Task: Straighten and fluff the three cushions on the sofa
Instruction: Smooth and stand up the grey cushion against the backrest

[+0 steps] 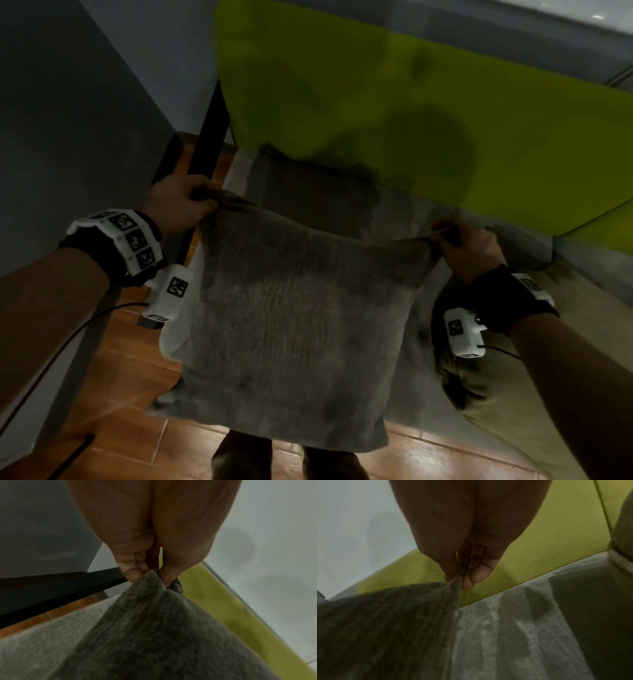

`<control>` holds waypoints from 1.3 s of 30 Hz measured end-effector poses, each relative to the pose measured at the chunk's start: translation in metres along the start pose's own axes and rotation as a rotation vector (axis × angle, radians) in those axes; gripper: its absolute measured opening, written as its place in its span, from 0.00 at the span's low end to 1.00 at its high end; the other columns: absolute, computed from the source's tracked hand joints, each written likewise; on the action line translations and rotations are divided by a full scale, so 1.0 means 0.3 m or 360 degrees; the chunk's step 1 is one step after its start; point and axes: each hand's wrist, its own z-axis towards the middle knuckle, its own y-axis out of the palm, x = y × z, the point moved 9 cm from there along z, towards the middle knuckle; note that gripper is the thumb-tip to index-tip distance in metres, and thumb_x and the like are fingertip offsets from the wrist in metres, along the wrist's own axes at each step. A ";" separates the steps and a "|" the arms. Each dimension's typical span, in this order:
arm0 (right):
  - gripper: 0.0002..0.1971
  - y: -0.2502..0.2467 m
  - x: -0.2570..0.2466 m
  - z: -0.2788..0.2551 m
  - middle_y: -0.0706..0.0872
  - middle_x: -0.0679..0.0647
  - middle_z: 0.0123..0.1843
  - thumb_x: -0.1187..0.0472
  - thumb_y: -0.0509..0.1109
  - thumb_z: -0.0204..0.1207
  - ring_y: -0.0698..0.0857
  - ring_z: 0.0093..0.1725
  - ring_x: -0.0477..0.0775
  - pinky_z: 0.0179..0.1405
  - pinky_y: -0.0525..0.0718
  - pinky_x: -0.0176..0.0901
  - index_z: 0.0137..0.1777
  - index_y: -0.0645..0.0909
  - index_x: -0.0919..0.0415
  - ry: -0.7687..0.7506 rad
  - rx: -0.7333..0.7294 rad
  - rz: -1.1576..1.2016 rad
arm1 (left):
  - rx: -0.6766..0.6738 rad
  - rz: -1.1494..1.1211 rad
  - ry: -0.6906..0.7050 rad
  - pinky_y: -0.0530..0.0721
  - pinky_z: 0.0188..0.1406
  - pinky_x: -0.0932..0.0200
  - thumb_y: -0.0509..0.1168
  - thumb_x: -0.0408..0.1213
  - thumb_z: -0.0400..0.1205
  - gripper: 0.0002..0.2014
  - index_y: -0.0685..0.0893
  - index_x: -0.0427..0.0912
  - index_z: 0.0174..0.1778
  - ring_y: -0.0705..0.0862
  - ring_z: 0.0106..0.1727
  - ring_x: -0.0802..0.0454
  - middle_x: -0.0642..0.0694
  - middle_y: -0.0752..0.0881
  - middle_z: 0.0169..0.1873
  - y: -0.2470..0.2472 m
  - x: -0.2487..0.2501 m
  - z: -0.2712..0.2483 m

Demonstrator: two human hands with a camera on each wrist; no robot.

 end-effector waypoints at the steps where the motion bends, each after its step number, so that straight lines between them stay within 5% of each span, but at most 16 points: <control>1: 0.09 0.003 0.010 0.001 0.90 0.55 0.51 0.58 0.73 0.82 0.89 0.58 0.62 0.53 0.82 0.47 0.60 0.86 0.52 0.0031 0.0014 -0.0002 | 0.0011 -0.0011 -0.0033 0.80 0.53 0.53 0.71 0.40 0.81 0.10 0.88 0.48 0.58 0.85 0.57 0.42 0.42 0.88 0.53 0.000 -0.008 0.005; 5: 0.13 0.036 0.002 0.014 0.89 0.64 0.62 0.56 0.66 0.85 0.87 0.61 0.72 0.59 0.86 0.63 0.68 0.81 0.53 0.0002 -0.0013 -0.0195 | 0.0206 0.0205 -0.0187 0.76 0.47 0.52 0.66 0.56 0.82 0.20 0.86 0.41 0.54 0.83 0.54 0.39 0.39 0.86 0.50 -0.079 -0.025 0.019; 8: 0.23 0.029 -0.112 -0.014 0.80 0.67 0.75 0.51 0.59 0.86 0.79 0.71 0.76 0.67 0.79 0.72 0.78 0.77 0.57 -0.0416 0.0122 -0.0510 | 0.0237 0.0355 0.0075 0.76 0.62 0.44 0.57 0.60 0.85 0.29 0.80 0.39 0.68 0.78 0.67 0.33 0.31 0.81 0.64 -0.122 0.042 0.002; 10: 0.26 0.051 -0.215 -0.084 0.76 0.65 0.80 0.46 0.57 0.86 0.74 0.78 0.72 0.75 0.71 0.76 0.80 0.74 0.56 -0.0747 0.0147 -0.0675 | 0.0114 0.0443 0.0483 0.70 0.76 0.37 0.50 0.66 0.83 0.35 0.73 0.46 0.78 0.70 0.77 0.33 0.34 0.73 0.76 -0.079 0.121 -0.058; 13: 0.34 0.167 -0.335 -0.212 0.61 0.58 0.90 0.36 0.52 0.85 0.59 0.88 0.67 0.84 0.54 0.77 0.88 0.60 0.49 -0.1111 -0.0038 -0.0770 | -0.0192 0.0833 0.0989 0.61 0.79 0.27 0.47 0.69 0.83 0.38 0.58 0.52 0.86 0.61 0.84 0.32 0.38 0.59 0.86 0.105 0.210 -0.189; 16: 0.38 0.341 -0.335 -0.257 0.51 0.54 0.92 0.29 0.47 0.85 0.50 0.90 0.67 0.85 0.48 0.77 0.90 0.48 0.43 -0.1243 -0.0368 -0.0661 | -0.0641 0.1059 0.1067 0.49 0.83 0.30 0.44 0.76 0.79 0.42 0.41 0.64 0.87 0.39 0.88 0.35 0.43 0.38 0.88 0.326 0.154 -0.243; 19: 0.38 0.496 -0.242 -0.218 0.40 0.49 0.92 0.25 0.40 0.82 0.42 0.91 0.64 0.85 0.50 0.75 0.89 0.37 0.35 -0.1079 -0.0544 -0.0633 | -0.0770 0.1045 0.0870 0.45 0.82 0.27 0.37 0.81 0.73 0.44 0.27 0.70 0.81 0.27 0.85 0.37 0.51 0.24 0.83 0.476 0.043 -0.207; 24: 0.38 0.631 -0.116 -0.123 0.31 0.47 0.91 0.22 0.36 0.78 0.37 0.90 0.62 0.85 0.43 0.75 0.86 0.31 0.31 -0.0831 -0.0601 -0.0608 | -0.0842 0.1063 0.0742 0.45 0.82 0.28 0.26 0.83 0.67 0.45 0.24 0.72 0.79 0.28 0.85 0.35 0.54 0.19 0.81 0.596 0.025 -0.137; 28: 0.41 0.667 -0.053 -0.078 0.29 0.45 0.90 0.19 0.33 0.74 0.38 0.90 0.64 0.86 0.38 0.73 0.86 0.30 0.30 -0.0714 -0.0642 -0.0518 | -0.0928 0.0983 0.0784 0.42 0.84 0.32 0.29 0.83 0.69 0.43 0.26 0.73 0.79 0.26 0.85 0.41 0.57 0.20 0.81 0.612 0.019 -0.079; 34: 0.43 0.646 0.050 -0.027 0.34 0.52 0.92 0.20 0.37 0.77 0.40 0.91 0.57 0.88 0.44 0.69 0.86 0.28 0.35 -0.0573 -0.0663 -0.0495 | -0.0980 0.0860 0.0793 0.42 0.86 0.38 0.34 0.82 0.71 0.44 0.26 0.72 0.80 0.27 0.85 0.50 0.60 0.21 0.81 0.585 -0.011 -0.007; 39: 0.43 0.645 0.088 -0.007 0.33 0.51 0.92 0.20 0.38 0.76 0.37 0.90 0.53 0.89 0.40 0.64 0.85 0.24 0.34 -0.0440 -0.0729 -0.0546 | -0.1016 0.0658 0.0446 0.48 0.86 0.42 0.40 0.83 0.71 0.45 0.27 0.74 0.79 0.42 0.88 0.50 0.56 0.34 0.86 0.531 -0.078 0.061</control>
